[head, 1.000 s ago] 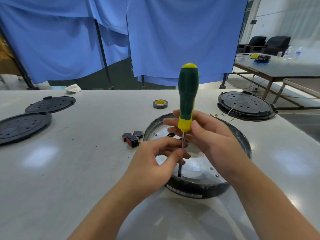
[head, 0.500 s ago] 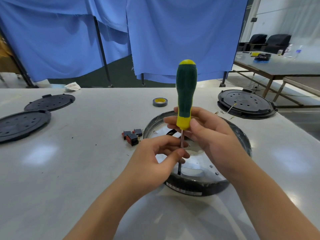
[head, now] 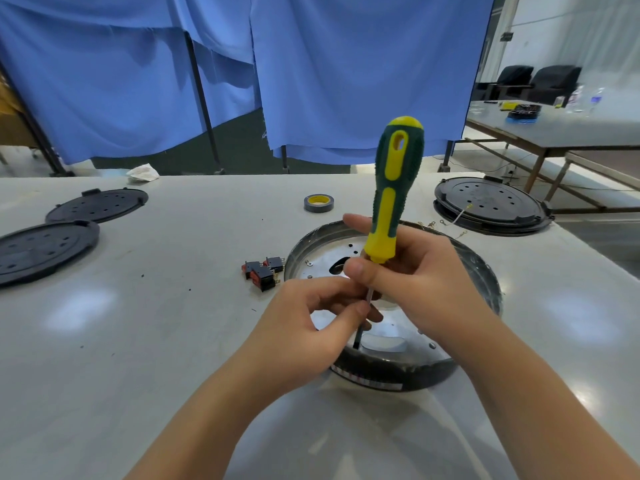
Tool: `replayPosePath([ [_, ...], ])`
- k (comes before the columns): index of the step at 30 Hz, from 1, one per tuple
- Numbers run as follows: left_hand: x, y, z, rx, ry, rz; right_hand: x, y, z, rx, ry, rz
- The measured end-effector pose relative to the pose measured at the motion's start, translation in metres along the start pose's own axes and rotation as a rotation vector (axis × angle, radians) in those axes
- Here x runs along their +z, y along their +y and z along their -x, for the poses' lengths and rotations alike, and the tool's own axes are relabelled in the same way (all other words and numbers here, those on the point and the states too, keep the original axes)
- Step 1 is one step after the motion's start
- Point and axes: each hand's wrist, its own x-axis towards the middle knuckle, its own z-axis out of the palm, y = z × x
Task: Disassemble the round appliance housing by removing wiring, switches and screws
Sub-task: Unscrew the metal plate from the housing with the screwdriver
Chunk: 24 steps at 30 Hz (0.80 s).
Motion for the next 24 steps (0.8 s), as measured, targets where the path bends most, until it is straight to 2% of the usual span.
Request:
replayPosePath([
  [4,0.0011,-0.0001,-0.0007,-0.004,0.068,-0.021,0.0002,0.0017,-0.0011,-0.029,-0.008,0.048],
  [10,0.0052,-0.0019,-0.0021,-0.015,0.168,0.015,-0.0001,0.0019,-0.0028,-0.081,0.077,-0.032],
  [18,-0.0012,-0.0010,-0.0008,-0.001,0.029,0.044,-0.0002,-0.0030,-0.0004,-0.046,0.014,-0.115],
  [24,0.0011,-0.0025,-0.0010,-0.006,0.081,0.026,0.0000,-0.0015,0.0033,-0.072,-0.095,-0.050],
])
